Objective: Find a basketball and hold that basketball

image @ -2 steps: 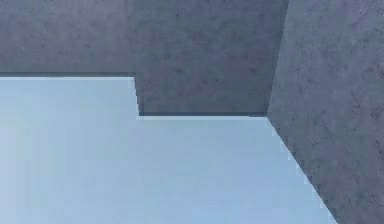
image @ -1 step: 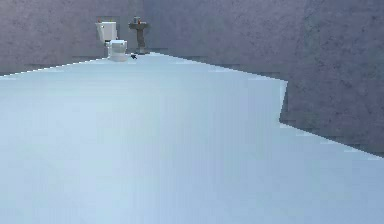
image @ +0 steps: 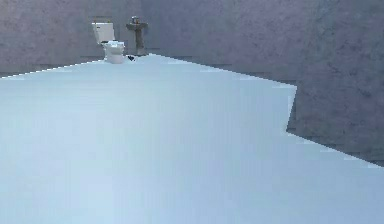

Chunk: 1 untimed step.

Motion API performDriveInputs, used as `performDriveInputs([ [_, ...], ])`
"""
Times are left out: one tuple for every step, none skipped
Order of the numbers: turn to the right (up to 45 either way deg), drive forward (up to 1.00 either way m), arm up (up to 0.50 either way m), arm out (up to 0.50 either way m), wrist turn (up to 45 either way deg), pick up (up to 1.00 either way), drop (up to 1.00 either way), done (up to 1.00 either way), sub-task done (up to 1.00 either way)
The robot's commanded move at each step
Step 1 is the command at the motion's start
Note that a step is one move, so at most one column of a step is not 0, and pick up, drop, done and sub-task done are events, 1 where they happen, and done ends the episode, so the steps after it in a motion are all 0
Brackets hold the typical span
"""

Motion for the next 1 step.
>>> performDriveInputs([
  [45.0, 0.0, 0.0, 0.0, 0.0, 0.0, 0.0, 0.0, 0.0],
])
